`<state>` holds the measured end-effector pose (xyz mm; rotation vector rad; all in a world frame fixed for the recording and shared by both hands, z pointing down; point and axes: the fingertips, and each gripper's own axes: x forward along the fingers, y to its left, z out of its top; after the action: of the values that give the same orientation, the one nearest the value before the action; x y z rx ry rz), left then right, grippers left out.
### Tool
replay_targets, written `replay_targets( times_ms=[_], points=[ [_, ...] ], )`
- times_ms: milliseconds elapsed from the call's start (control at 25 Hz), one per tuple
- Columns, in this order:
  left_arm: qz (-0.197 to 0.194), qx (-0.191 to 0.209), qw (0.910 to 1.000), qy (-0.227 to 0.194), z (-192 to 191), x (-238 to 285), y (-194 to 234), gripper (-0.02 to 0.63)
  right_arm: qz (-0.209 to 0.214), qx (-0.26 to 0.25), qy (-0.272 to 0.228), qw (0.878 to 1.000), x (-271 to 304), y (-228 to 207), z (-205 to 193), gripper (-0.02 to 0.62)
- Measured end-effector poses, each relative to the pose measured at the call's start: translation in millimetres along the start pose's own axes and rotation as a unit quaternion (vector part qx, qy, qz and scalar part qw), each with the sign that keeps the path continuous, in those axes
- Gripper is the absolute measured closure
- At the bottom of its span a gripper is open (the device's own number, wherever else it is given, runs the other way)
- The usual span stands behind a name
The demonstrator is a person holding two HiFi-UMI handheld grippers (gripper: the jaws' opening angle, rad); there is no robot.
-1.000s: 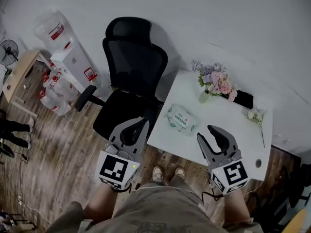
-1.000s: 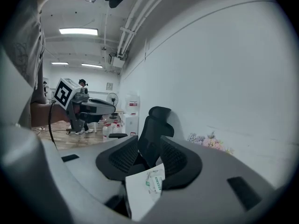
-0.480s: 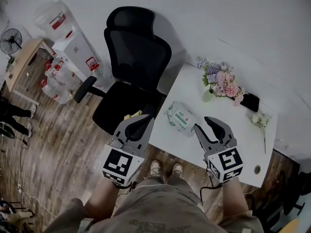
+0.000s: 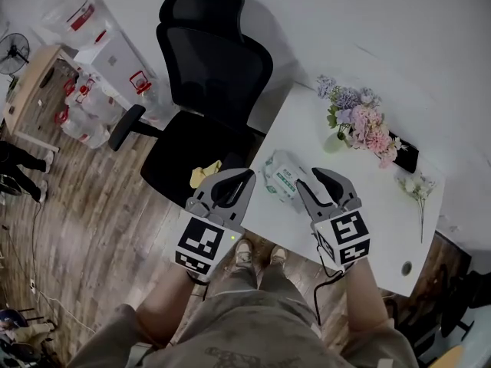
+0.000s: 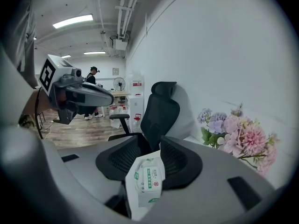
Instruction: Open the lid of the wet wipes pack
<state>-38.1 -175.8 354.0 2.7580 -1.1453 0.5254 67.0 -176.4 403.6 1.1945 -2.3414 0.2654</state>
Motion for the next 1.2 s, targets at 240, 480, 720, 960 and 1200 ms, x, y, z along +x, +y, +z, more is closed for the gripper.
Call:
replay_targets(
  times_ms=[240, 480, 720, 960, 1200],
  points=[
    [-0.014, -0.012, 0.9990, 0.040, -37.0, 30.8, 2.7, 0.589, 0.024, -0.001, 0.040, 0.999, 32.2, 6.9, -27.4, 0.425],
    [-0.032, -0.022, 0.9959, 0.081, -79.4, 58.3, 0.0, 0.589, 0.043, -0.006, 0.080, 0.996, 61.6, 15.3, -61.6, 0.423],
    [-0.047, -0.034, 0.9913, 0.119, -121.4, 79.3, -2.1, 0.589, 0.043, -0.026, 0.122, 0.991, 82.2, 19.6, -101.6, 0.423],
    [-0.060, -0.048, 0.9852, 0.154, -164.0, 100.1, -4.7, 0.589, 0.049, -0.030, 0.152, 0.987, 102.8, 24.3, -134.9, 0.423],
    [-0.075, -0.054, 0.9770, 0.192, -203.5, 117.0, -9.9, 0.589, 0.045, -0.047, 0.174, 0.983, 120.8, 26.7, -156.1, 0.423]
  ],
)
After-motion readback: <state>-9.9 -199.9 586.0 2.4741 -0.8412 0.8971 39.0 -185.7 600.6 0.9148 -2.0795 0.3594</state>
